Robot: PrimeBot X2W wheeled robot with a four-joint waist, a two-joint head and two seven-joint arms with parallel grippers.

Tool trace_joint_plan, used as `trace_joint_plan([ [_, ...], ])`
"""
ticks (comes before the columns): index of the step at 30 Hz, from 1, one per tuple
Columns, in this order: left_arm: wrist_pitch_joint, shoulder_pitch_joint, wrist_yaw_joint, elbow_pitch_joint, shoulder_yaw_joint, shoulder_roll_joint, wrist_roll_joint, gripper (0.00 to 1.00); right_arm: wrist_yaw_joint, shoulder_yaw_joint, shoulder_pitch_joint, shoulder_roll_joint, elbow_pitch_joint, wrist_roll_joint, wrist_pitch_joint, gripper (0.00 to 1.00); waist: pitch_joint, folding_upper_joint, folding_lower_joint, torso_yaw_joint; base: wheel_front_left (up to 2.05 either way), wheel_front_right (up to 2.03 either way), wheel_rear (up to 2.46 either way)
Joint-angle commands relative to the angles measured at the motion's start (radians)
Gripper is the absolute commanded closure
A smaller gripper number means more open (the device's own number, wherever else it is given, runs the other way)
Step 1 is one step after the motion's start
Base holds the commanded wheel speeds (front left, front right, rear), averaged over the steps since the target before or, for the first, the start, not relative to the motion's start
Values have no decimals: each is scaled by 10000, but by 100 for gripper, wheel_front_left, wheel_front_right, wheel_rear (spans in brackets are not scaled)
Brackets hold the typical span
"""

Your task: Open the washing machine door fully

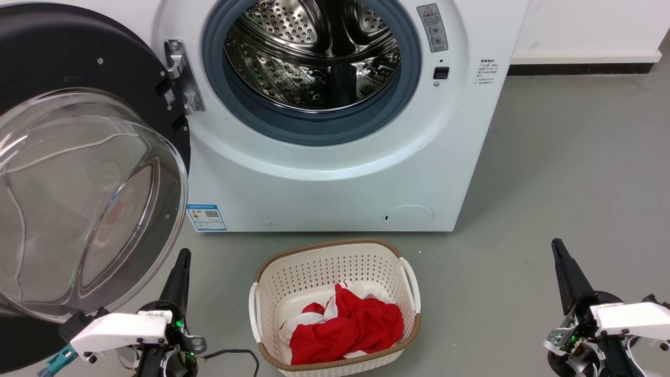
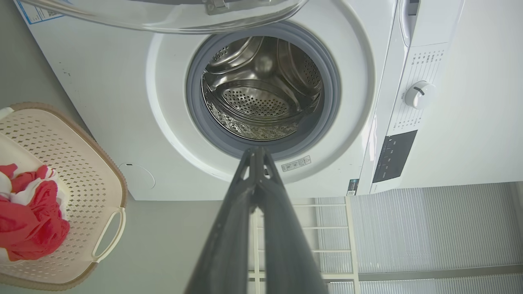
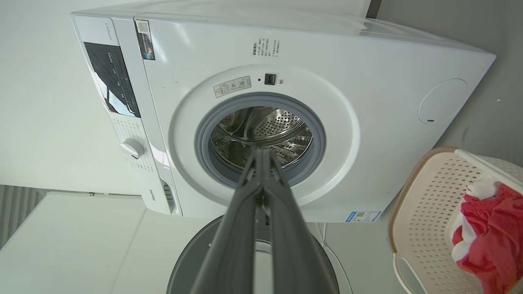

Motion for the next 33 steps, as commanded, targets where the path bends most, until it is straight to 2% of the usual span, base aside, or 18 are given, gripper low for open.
trace_joint_plan([
  [1,69,-79,-49,22,48,-13,-268,100,-3,-34,-202,9,42,272,77,100,-7,0,0,5,0,0,0],
  [14,284,-109,-108,77,110,-28,-1109,100,-3,-120,-236,40,143,1065,264,100,-47,0,0,31,0,0,0],
  [33,273,-105,-108,71,104,-26,-1077,100,-3,-188,-244,80,142,946,324,100,-47,0,0,31,0,0,0],
])
